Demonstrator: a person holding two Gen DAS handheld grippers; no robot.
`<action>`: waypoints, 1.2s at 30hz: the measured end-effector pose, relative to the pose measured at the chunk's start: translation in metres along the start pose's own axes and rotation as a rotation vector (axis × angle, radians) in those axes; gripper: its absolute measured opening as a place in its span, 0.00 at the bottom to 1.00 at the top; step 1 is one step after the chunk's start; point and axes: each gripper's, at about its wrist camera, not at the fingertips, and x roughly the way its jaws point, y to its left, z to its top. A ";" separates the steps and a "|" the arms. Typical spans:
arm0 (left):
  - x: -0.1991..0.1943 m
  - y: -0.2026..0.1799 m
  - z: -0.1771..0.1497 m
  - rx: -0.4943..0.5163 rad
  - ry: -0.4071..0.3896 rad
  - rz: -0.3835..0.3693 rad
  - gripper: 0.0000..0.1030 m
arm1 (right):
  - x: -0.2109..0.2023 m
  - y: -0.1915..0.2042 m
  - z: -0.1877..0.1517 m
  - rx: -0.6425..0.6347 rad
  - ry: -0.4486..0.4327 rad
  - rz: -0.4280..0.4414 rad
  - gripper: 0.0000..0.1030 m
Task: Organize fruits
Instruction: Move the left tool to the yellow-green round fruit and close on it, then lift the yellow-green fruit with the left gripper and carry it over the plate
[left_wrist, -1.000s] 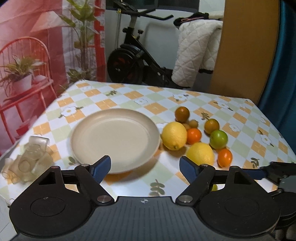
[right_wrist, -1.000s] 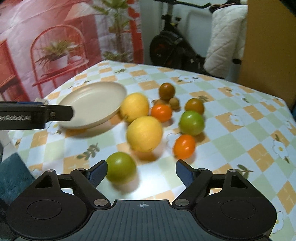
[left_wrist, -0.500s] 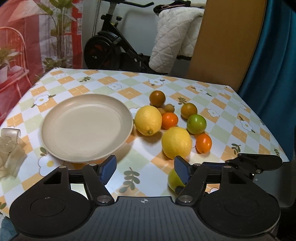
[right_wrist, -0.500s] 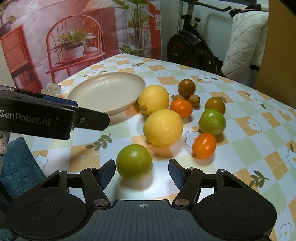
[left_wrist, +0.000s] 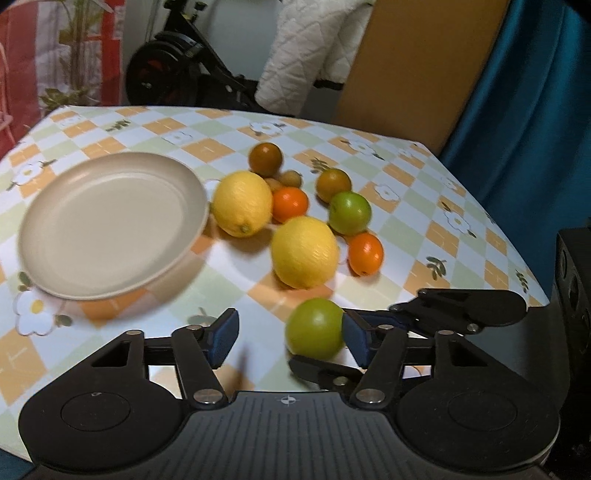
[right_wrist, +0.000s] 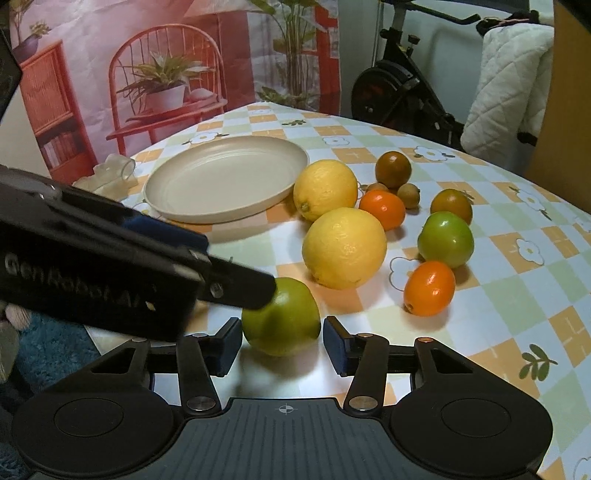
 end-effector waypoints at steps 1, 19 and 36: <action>0.002 0.000 0.000 0.000 0.006 -0.009 0.55 | 0.000 -0.001 0.000 0.001 -0.002 0.003 0.42; 0.021 0.000 -0.002 -0.013 0.024 -0.077 0.46 | 0.005 -0.007 -0.004 0.033 -0.032 0.034 0.41; -0.004 0.007 0.009 -0.021 -0.065 -0.055 0.46 | -0.004 0.003 0.019 -0.002 -0.086 0.029 0.41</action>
